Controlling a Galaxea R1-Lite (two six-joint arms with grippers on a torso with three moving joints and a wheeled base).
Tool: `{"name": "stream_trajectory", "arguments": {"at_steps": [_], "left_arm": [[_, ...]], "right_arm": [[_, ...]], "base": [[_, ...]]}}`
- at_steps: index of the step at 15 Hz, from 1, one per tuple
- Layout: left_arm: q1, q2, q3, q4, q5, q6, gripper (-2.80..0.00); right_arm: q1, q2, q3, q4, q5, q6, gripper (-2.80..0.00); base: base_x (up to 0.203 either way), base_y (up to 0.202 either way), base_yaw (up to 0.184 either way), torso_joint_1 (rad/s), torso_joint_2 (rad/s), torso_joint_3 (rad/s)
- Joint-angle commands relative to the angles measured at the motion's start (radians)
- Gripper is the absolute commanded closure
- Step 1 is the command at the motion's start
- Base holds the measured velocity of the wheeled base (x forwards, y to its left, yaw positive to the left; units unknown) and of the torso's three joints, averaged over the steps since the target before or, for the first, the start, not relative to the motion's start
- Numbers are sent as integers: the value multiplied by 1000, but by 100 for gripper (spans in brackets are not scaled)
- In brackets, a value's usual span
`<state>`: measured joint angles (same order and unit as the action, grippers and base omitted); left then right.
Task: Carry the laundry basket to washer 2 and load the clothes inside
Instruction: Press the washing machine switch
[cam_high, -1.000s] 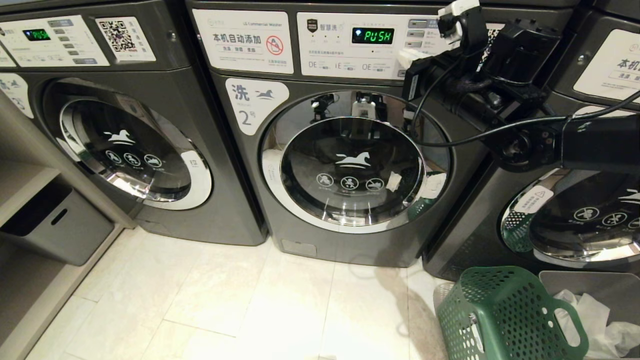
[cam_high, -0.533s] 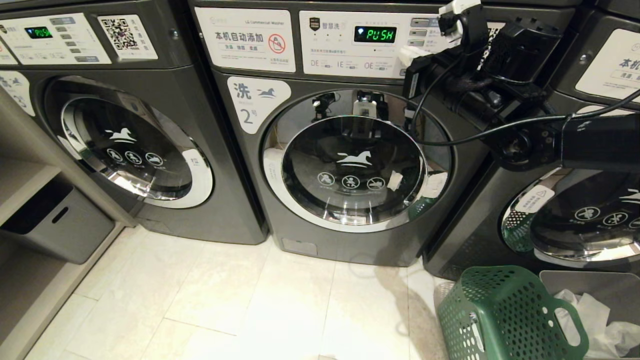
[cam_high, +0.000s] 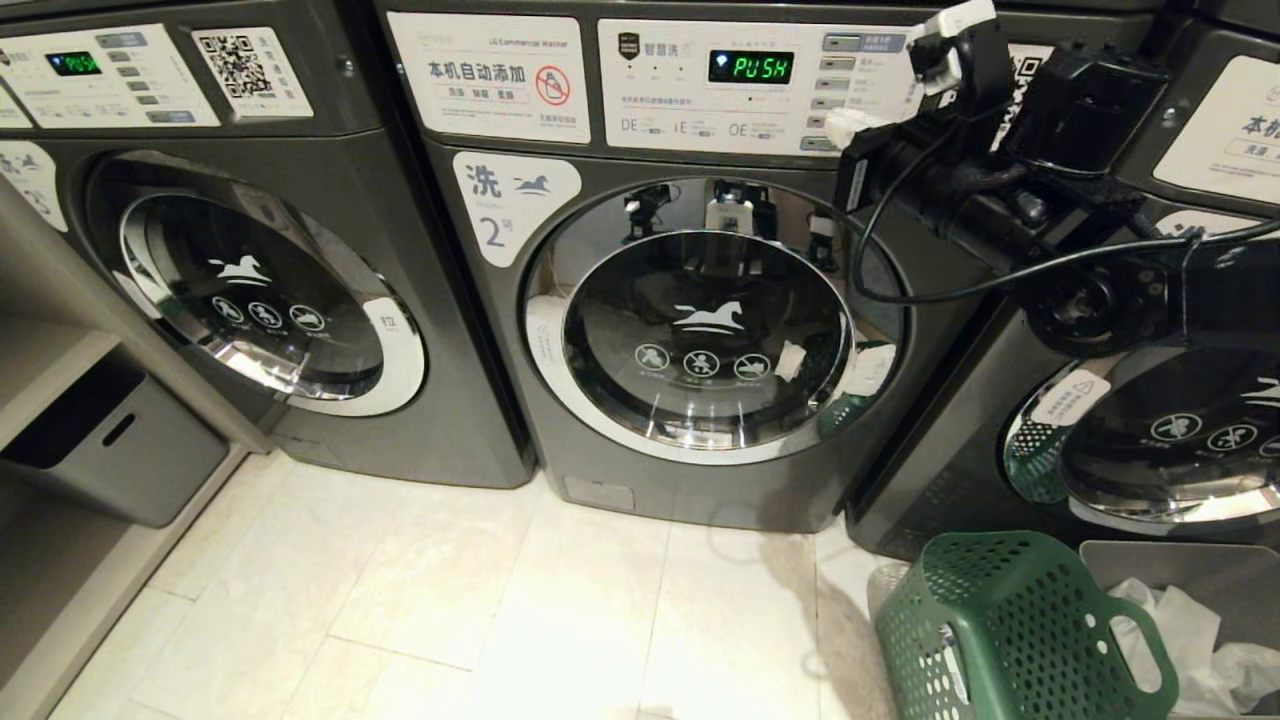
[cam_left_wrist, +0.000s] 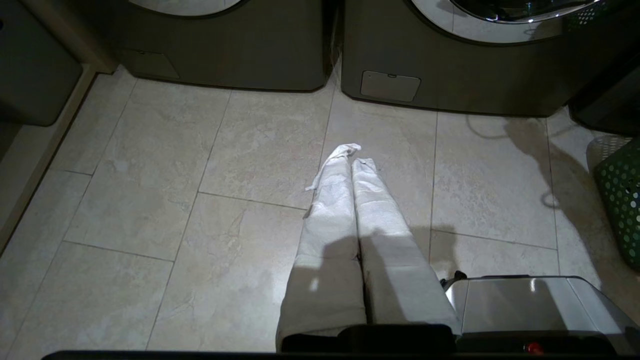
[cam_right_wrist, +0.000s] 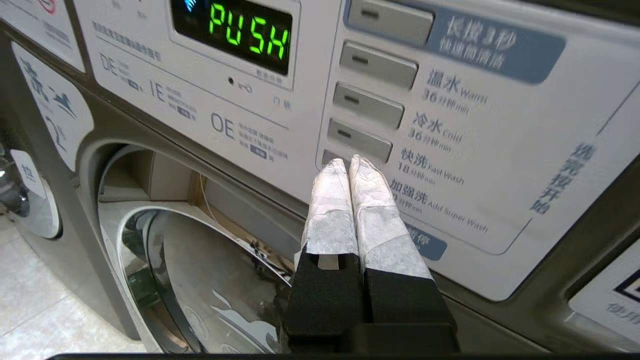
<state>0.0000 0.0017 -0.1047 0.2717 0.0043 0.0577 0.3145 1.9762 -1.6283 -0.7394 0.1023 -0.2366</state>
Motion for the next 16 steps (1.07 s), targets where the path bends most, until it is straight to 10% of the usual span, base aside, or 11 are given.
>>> {"name": "stream_trajectory", "arguments": {"at_steps": [1,16], "left_arm": [[0,0,0,1,0,1,0],[0,0,0,1,2,2,0]], "right_arm": [[0,-23,7,-2,5,-1,0],[0,27,-17,-3,4,-4,0]], "base": [[0,0,0,0,0,0],[0,0,0,0,0,0]]}}
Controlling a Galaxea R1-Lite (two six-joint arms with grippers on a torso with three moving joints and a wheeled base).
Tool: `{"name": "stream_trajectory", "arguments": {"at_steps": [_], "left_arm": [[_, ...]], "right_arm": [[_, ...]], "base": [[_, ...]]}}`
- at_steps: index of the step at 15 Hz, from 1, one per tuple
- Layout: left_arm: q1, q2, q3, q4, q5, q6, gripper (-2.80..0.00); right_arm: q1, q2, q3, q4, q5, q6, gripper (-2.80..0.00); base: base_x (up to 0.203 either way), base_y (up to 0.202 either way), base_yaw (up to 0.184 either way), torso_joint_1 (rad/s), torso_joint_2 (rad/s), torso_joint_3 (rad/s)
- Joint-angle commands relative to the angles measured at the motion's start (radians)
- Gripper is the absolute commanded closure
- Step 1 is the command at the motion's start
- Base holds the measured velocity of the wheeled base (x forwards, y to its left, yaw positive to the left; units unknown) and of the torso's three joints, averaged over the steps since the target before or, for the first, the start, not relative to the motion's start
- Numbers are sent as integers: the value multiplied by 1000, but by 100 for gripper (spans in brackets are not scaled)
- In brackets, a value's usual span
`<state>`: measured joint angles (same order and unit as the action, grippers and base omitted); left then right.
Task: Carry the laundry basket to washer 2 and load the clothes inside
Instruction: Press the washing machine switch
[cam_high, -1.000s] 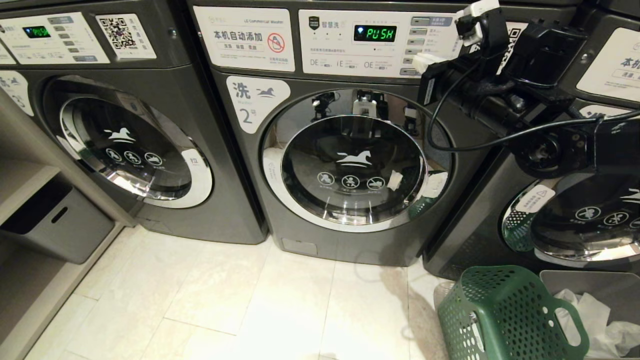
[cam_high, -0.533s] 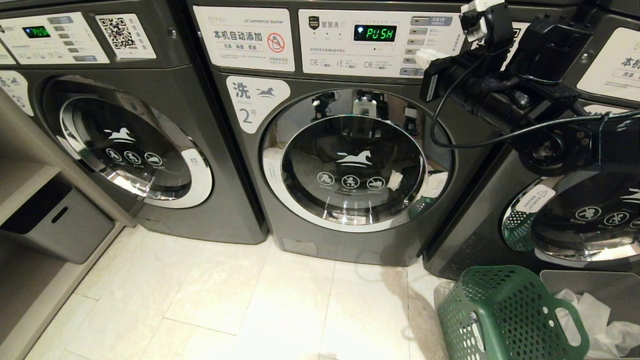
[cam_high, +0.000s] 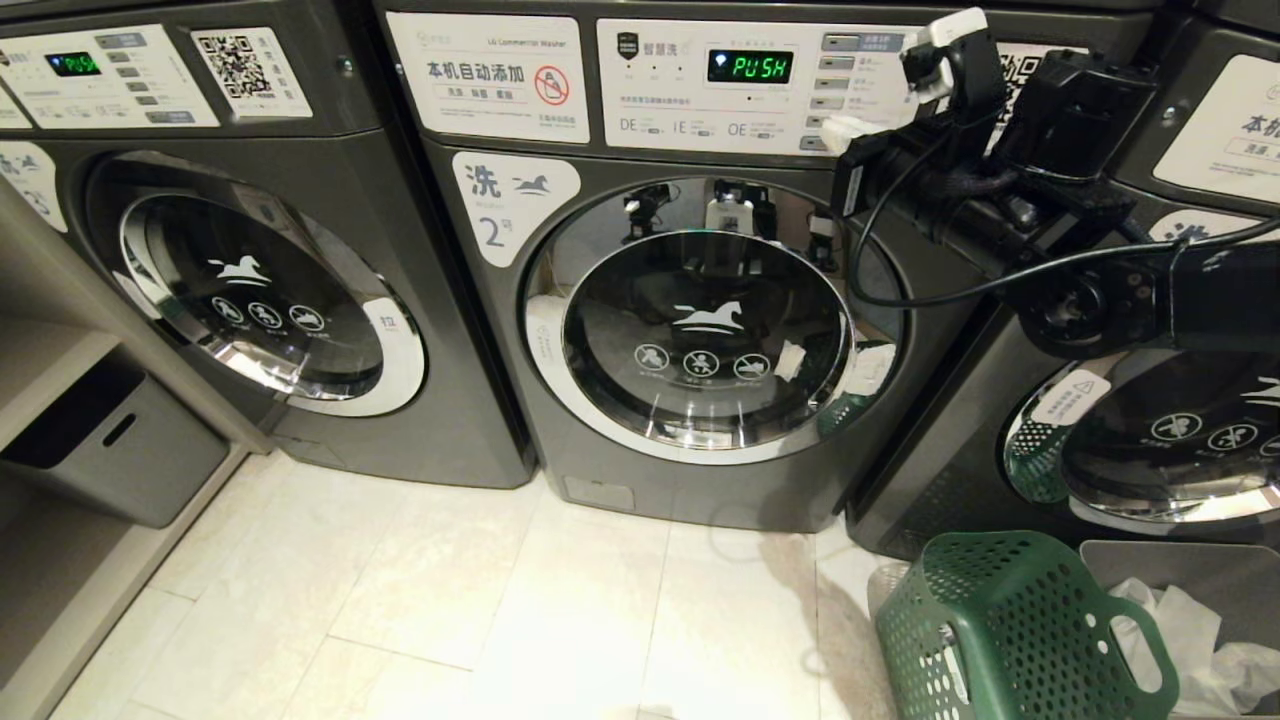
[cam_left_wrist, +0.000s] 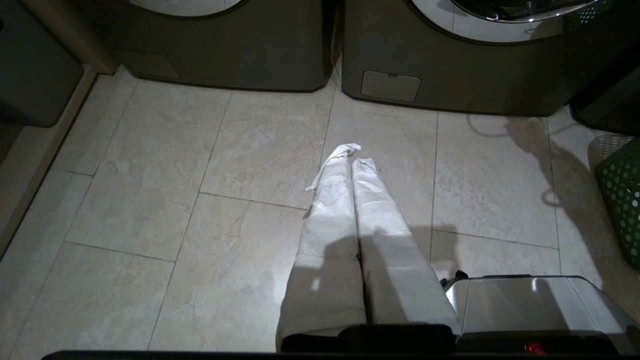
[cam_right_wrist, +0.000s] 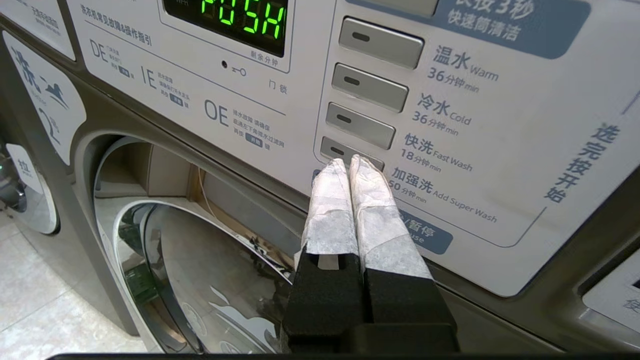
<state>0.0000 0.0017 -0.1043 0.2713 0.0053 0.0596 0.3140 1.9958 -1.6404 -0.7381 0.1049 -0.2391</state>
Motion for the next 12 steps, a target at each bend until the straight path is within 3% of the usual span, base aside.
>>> {"name": "stream_trajectory", "arguments": {"at_steps": [1,12], "left_arm": [[0,0,0,2,1,-1,0],[0,0,0,2,1,2,0]], "right_arm": [[0,19,-15,-4,1,0,0],[-1,35,-58,-4,-4,0,0]], "base": [[0,0,0,0,0,0],[0,0,0,0,0,0]]}}
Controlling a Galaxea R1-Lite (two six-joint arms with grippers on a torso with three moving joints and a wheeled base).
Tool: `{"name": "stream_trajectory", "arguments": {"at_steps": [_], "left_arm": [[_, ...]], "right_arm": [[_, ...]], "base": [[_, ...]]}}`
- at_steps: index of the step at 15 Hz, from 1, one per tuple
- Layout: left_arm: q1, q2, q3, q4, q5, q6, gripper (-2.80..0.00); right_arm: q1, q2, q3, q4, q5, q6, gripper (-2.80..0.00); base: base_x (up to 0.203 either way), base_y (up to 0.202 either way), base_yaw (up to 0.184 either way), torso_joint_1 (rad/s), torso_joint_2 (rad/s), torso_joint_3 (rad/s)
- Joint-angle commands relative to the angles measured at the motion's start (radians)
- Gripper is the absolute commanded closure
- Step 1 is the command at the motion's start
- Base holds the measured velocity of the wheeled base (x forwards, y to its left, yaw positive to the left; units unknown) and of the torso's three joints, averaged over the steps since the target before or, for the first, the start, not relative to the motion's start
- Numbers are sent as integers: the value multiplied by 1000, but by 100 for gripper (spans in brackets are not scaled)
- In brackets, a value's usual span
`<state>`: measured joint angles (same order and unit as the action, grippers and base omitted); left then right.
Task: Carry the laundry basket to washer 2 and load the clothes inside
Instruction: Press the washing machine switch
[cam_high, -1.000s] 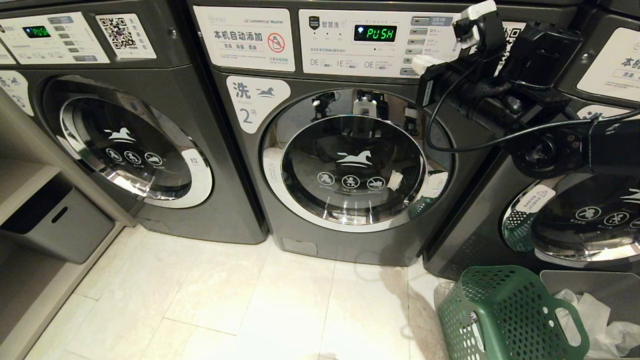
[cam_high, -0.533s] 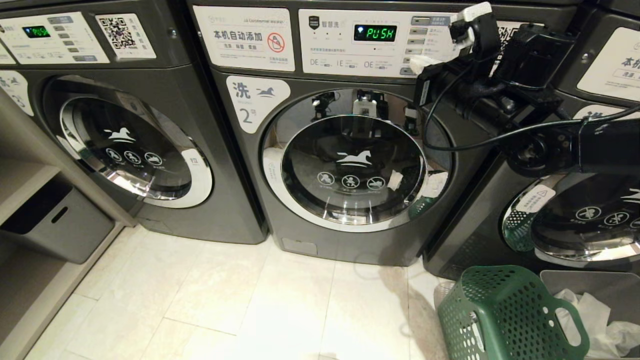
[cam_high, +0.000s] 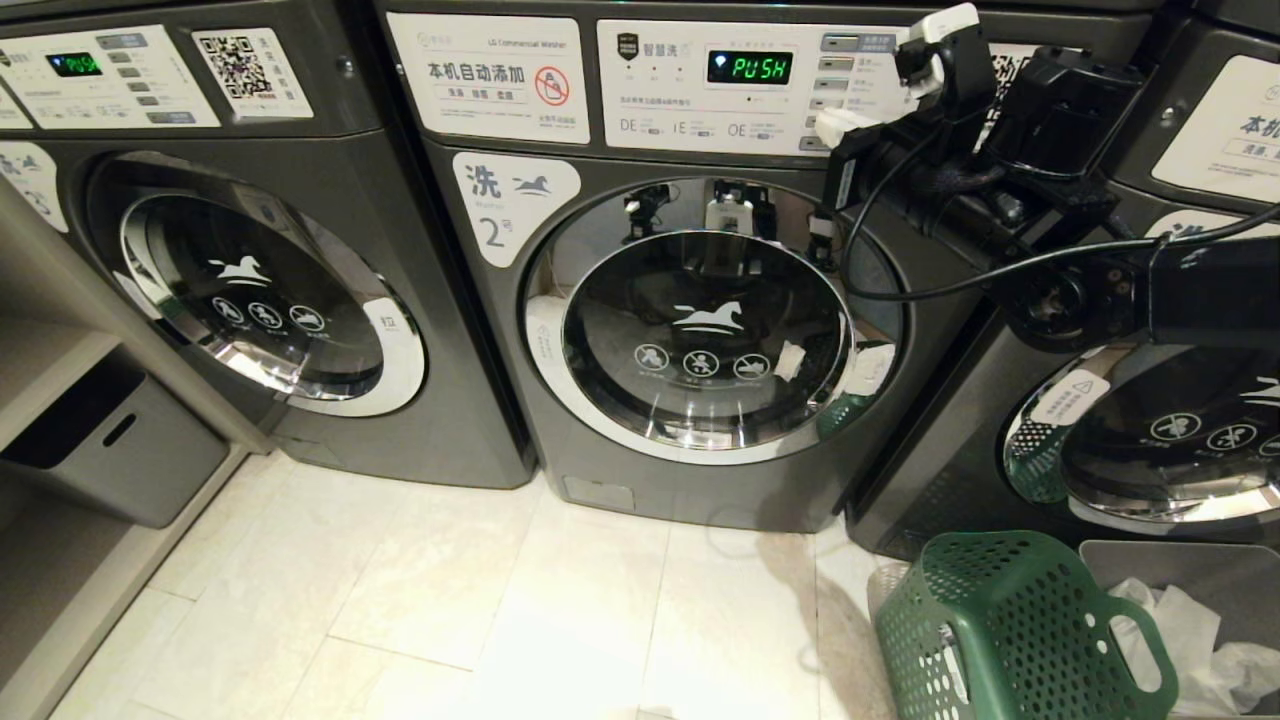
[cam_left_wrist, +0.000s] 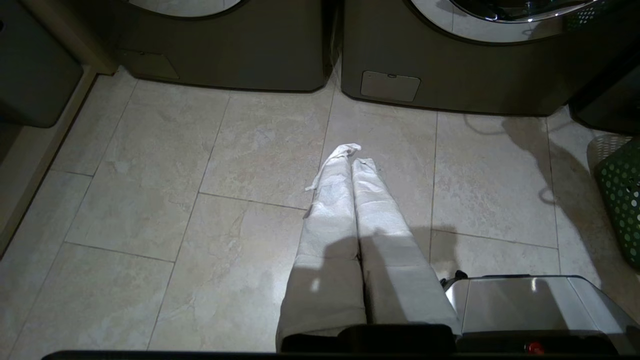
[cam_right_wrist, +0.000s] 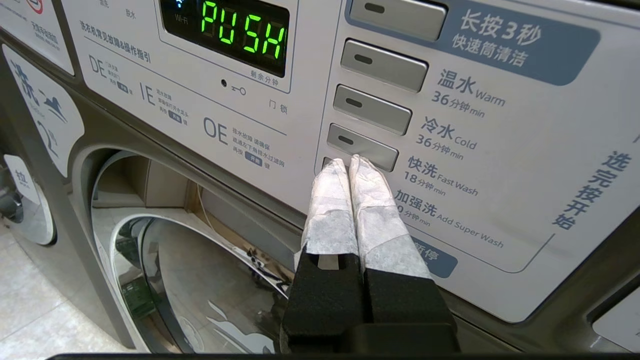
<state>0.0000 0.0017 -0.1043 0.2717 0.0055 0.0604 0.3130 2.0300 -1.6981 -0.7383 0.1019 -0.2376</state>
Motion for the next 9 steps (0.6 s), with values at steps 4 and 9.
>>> {"name": "stream_trajectory", "arguments": {"at_steps": [4,9], "left_arm": [[0,0,0,1,-1,4,0],[0,0,0,1,-1,4,0]], "right_arm": [[-16,-3,2,-4,-1,0,0],[-20,-37,46,-3,5,0,0]], "base": [[0,0,0,0,0,0],[0,0,0,0,0,0]]}}
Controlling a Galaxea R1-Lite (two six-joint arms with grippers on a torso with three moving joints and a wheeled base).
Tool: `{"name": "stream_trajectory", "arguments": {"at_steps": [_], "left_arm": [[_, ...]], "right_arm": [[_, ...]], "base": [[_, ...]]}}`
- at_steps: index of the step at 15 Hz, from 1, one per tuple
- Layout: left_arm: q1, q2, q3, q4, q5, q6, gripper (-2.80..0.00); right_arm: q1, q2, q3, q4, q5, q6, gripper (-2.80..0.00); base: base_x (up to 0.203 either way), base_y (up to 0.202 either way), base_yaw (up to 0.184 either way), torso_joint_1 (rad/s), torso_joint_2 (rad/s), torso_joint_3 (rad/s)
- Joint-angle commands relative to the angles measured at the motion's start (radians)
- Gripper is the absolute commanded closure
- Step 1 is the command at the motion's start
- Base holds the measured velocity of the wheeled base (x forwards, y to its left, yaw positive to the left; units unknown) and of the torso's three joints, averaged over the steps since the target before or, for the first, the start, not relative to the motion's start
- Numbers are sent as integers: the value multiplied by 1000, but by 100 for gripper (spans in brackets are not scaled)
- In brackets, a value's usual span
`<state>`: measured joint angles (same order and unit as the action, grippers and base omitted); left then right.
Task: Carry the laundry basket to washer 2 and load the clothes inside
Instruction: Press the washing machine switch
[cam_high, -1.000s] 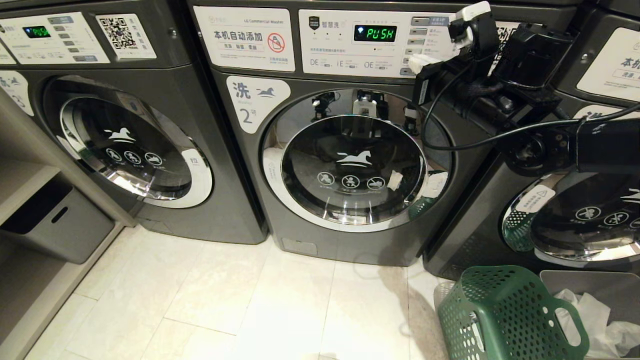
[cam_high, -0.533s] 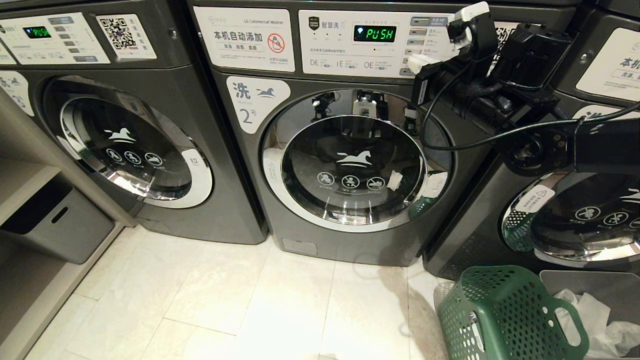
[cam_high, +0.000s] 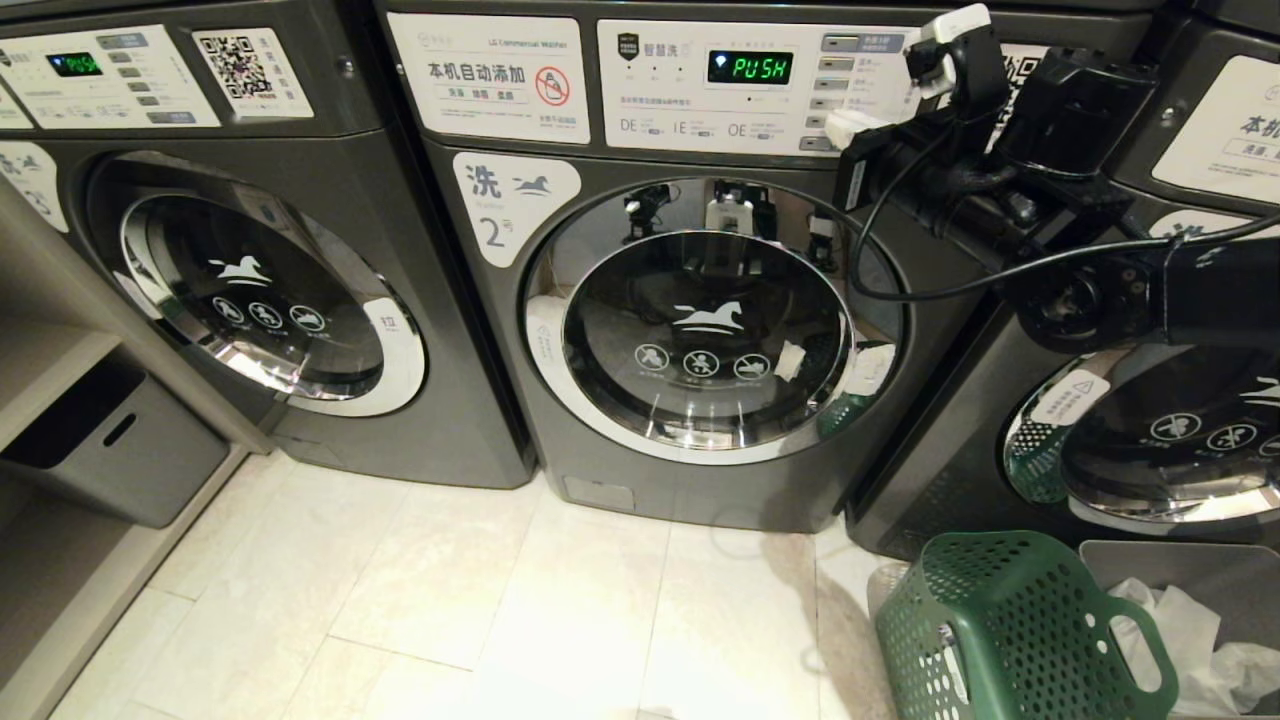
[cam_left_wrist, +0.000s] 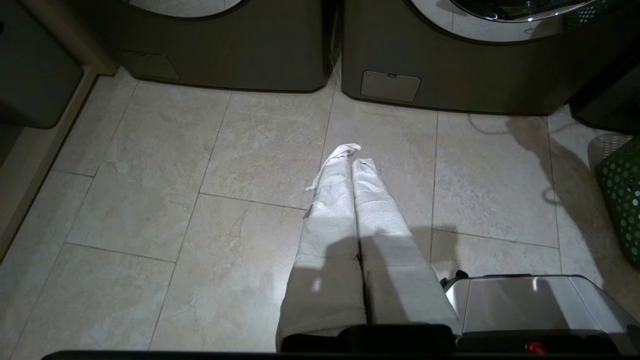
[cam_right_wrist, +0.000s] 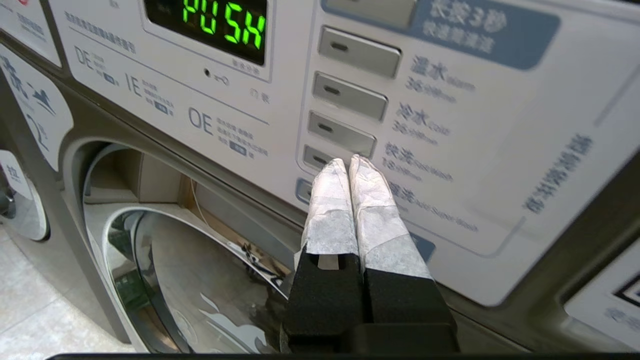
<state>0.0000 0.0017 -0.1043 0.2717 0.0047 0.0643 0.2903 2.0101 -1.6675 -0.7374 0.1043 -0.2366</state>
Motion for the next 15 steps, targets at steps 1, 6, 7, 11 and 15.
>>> {"name": "stream_trajectory", "arguments": {"at_steps": [1,6,7,11,15], "left_arm": [[0,0,0,1,0,0,0],[0,0,0,1,1,0,0],[0,0,0,1,1,1,0],[0,0,0,1,1,2,0],[0,0,0,1,1,2,0]], "right_arm": [[4,-16,15,-3,3,-1,0],[15,-23,14,7,-2,65,0],[16,-29,15,16,-3,85,0],[18,-33,15,39,-3,112,0],[31,-27,14,45,-5,129,0]], "base": [[0,0,0,0,0,0],[0,0,0,0,0,0],[0,0,0,0,0,0],[0,0,0,0,0,0],[0,0,0,0,0,0]]}}
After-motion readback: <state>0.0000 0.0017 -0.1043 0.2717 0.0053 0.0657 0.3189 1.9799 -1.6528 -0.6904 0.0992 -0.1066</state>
